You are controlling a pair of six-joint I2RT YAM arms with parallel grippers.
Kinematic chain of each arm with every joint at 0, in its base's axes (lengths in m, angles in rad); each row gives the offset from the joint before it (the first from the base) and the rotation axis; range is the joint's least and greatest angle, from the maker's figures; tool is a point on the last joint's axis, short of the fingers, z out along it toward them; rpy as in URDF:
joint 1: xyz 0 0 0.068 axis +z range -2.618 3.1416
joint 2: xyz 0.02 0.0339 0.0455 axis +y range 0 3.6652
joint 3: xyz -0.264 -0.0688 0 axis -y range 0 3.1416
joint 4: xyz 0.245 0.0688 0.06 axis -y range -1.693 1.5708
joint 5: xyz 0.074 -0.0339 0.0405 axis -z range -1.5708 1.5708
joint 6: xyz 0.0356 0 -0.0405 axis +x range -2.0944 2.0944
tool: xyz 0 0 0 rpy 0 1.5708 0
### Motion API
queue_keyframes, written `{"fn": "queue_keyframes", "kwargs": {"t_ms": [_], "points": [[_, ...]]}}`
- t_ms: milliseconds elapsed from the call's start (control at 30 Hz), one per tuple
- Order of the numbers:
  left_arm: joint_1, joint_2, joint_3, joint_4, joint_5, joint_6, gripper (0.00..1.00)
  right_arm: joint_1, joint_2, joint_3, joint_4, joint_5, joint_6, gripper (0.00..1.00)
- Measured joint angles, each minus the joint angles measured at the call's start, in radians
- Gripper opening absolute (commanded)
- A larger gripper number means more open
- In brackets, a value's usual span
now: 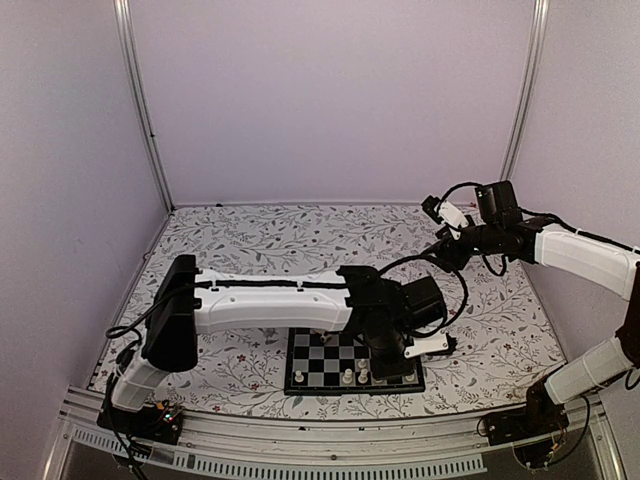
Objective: Set up the chess pieces on the board
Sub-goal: Place the chess piece on the chessboard.
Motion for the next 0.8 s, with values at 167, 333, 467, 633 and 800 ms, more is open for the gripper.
{"fn": "queue_keyframes", "kwargs": {"t_ms": [167, 333, 467, 633, 800], "points": [[-0.004, 0.012, 0.005, -0.004, 0.0, 0.0, 0.0, 0.0, 0.0, -0.002, 0.0, 0.0, 0.0, 0.7], [-0.005, 0.039, 0.006, -0.005, -0.016, 0.0, 0.0, 0.0, 0.0, -0.002, 0.0, 0.0, -0.001, 0.7], [-0.005, 0.056, 0.006, -0.008, -0.037, 0.002, 0.0, 0.0, 0.006, -0.002, 0.0, -0.001, -0.001, 0.7], [-0.005, 0.06, 0.007, -0.008, -0.052, 0.004, 0.0, 0.0, 0.014, -0.003, 0.0, -0.001, -0.005, 0.7], [-0.005, 0.064, 0.008, -0.008, -0.055, 0.004, 0.0, 0.0, 0.014, -0.003, 0.0, -0.002, -0.008, 0.7]]}}
